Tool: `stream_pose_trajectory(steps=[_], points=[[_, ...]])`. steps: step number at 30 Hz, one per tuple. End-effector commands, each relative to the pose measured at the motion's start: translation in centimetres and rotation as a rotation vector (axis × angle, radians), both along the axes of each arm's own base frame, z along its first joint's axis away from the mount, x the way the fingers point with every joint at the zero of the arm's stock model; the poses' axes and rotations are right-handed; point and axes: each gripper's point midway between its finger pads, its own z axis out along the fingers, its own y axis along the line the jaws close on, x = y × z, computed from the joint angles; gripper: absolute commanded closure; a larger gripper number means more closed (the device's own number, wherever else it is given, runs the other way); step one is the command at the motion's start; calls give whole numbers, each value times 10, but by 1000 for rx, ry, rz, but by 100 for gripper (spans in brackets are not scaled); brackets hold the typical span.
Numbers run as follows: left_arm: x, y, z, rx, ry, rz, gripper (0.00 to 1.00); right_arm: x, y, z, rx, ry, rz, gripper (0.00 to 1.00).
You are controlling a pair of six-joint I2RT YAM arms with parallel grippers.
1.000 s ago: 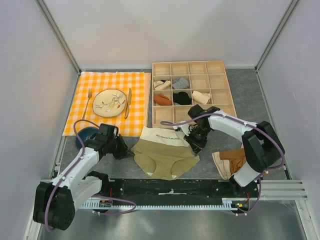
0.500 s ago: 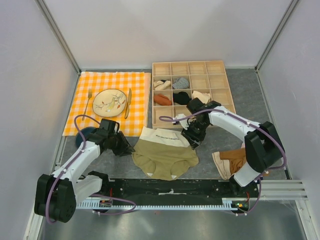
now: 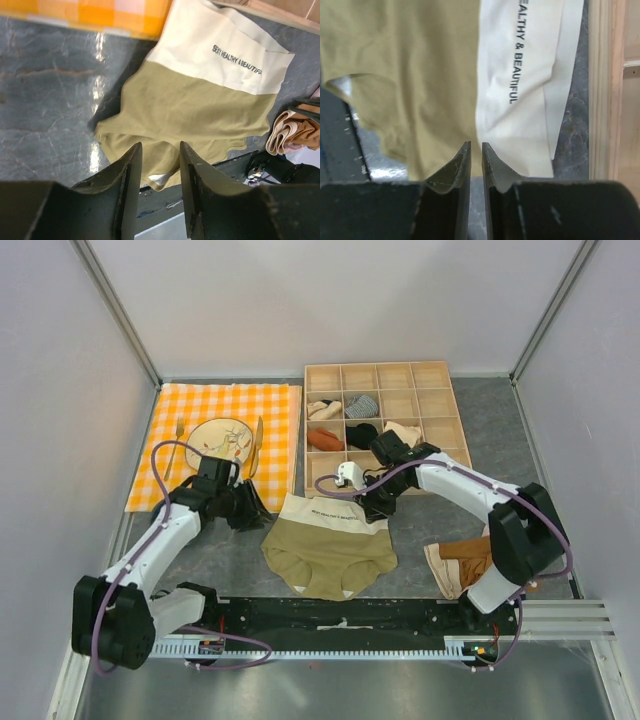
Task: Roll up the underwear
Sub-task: Fold the underwear at the corner of the board.
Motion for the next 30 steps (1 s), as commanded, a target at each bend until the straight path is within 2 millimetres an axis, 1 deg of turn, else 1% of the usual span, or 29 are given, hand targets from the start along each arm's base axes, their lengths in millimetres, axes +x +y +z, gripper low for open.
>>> stream_pose_trajectory(steps=[1, 3, 4, 5, 6, 8, 10, 11, 13, 14, 15, 16, 17, 18, 19, 20, 21, 22, 23, 24, 25, 26, 27, 28, 29, 30], points=[[29, -11, 11, -7, -92, -110, 57, 33, 7, -17, -37, -78, -31, 80], [36, -13, 9, -3, -90, -136, 57, 38, 5, -27, -68, -75, -64, 80], [39, -14, -2, 8, -59, -145, 57, 37, 2, -33, -84, -67, -70, 80], [41, -13, -6, 22, -57, -164, 57, 38, 1, -39, -95, -63, -81, 80], [44, -13, -10, 31, -48, -172, 57, 39, 0, -42, -105, -60, -99, 80], [46, -11, -22, 59, -19, -197, 57, 42, -2, -49, -125, -61, -113, 80], [50, -11, -26, 72, -14, -211, 57, 43, -1, -49, -120, -58, -129, 80], [50, -11, -31, 76, 3, -225, 57, 43, 1, -44, -104, -58, -125, 80], [50, -11, -34, 82, 10, -228, 57, 45, 8, -32, -65, -76, -103, 79], [51, -10, -34, 83, 10, -225, 57, 38, 14, -20, -19, -58, -71, 78], [50, -10, -31, 84, -2, -224, 57, 36, 19, -12, 9, -58, -37, 76], [51, -6, -30, 104, -16, -212, 55, 40, 27, 3, 55, -96, 29, 75], [50, -4, -28, 109, -26, -197, 55, 25, 30, 12, 92, -54, 112, 72], [48, -1, -19, 112, -62, -181, 55, 20, 34, 20, 123, -58, 190, 71], [47, 2, -16, 125, -80, -167, 54, 27, 43, 38, 174, -153, 325, 65], [46, 4, -10, 129, -97, -155, 54, 18, 41, 39, 178, -125, 381, 62], [42, 7, -2, 132, -123, -142, 53, 15, 49, 46, 213, -138, 442, 59], [40, 10, 2, 142, -137, -124, 52, 22, 57, 61, 243, -202, 511, 50], [37, 12, 4, 138, -139, -104, 50, 18, 57, 58, 252, -215, 622, 46], [33, 14, 13, 133, -166, -89, 45, 16, 65, 61, 267, -243, 695, 44], [31, 14, 16, 120, -167, -58, 43, 23, 74, 73, 282, -299, 748, 40], [25, 15, 14, 112, -158, -42, 40, 23, 78, 66, 278, -296, 816, 39], [21, 13, 17, 88, -162, -33, 40, 27, 91, 75, 274, -346, 863, 39], [18, 11, 23, 55, -173, -6, 40, 29, 97, 76, 264, -359, 888, 39], [12, 10, 18, 38, -160, 6, 40, 32, 105, 65, 245, -344, 906, 39], [8, 9, 16, 25, -153, 18, 41, 33, 120, 72, 246, -392, 953, 40]])
